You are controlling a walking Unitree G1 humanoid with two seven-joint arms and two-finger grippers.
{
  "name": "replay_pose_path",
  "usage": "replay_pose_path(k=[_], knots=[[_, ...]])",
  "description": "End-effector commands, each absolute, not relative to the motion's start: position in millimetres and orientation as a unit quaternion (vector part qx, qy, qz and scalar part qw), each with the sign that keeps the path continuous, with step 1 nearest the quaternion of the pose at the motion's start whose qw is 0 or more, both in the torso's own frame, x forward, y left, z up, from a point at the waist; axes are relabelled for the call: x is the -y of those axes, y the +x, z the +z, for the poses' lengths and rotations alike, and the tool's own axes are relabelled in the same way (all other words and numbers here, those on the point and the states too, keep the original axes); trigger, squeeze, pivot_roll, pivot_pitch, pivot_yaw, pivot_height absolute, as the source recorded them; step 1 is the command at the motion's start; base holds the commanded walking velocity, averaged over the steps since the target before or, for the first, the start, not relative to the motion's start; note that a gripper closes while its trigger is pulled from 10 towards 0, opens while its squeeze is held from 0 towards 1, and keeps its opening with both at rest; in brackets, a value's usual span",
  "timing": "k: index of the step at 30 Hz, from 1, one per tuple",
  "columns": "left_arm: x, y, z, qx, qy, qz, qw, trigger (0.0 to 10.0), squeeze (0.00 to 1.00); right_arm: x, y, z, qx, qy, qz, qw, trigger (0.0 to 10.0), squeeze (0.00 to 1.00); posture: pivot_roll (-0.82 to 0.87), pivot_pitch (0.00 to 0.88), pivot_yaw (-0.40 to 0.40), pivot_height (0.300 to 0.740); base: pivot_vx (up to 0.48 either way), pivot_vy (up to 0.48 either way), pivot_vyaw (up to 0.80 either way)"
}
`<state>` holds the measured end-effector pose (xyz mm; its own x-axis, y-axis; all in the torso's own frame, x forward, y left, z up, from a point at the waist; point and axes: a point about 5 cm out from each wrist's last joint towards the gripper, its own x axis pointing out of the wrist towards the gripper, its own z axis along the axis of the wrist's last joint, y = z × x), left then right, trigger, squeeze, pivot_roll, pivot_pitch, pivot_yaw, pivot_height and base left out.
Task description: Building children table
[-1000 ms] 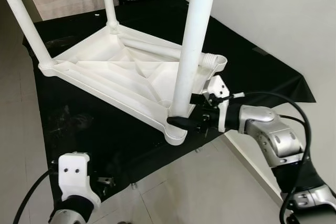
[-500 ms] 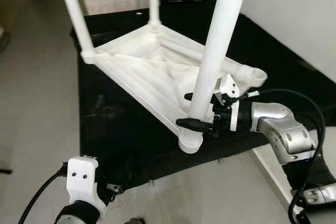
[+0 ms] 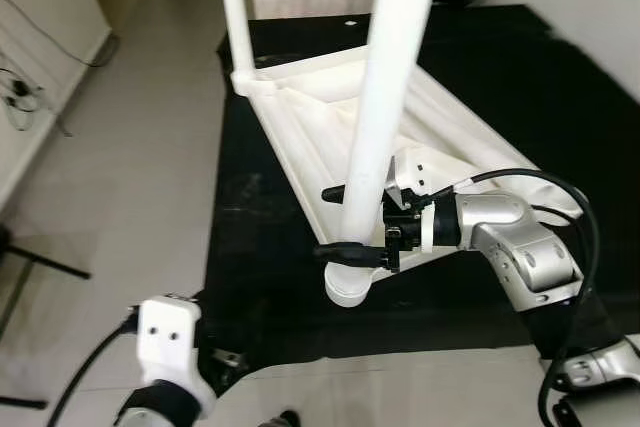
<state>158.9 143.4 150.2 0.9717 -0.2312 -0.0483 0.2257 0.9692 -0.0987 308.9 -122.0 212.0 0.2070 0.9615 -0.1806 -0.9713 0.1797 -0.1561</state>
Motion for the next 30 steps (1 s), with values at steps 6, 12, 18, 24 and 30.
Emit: replay_pose_path(k=[6,12,18,24,30], knots=[[-146,159,149,-0.035,-0.014,-0.112,0.993,10.0,0.0,126,311,212,-0.025,-0.134,0.623,0.77,10.0,0.0,0.05,0.145,-0.046,0.74,0.0,0.0,0.8],[-144,163,150,-0.031,-0.002,-0.111,0.993,10.0,0.0,126,310,211,-0.028,-0.132,0.624,0.77,10.0,0.0,0.06,0.145,-0.049,0.74,0.0,0.0,0.78],[-144,165,151,-0.029,0.006,-0.11,0.993,10.0,0.0,125,307,211,-0.025,-0.129,0.627,0.768,10.0,0.0,0.06,0.144,-0.047,0.74,0.0,0.0,0.78],[-143,169,153,-0.023,0.021,-0.113,0.993,10.0,0.0,126,307,209,-0.026,-0.135,0.621,0.772,10.0,0.0,0.05,0.143,-0.047,0.74,0.0,0.0,0.4],[-140,173,155,-0.017,0.035,-0.126,0.991,10.0,0.0,145,318,210,-0.047,-0.178,0.581,0.793,10.0,0.0,0.05,0.141,-0.048,0.74,0.0,0.0,0.0]])
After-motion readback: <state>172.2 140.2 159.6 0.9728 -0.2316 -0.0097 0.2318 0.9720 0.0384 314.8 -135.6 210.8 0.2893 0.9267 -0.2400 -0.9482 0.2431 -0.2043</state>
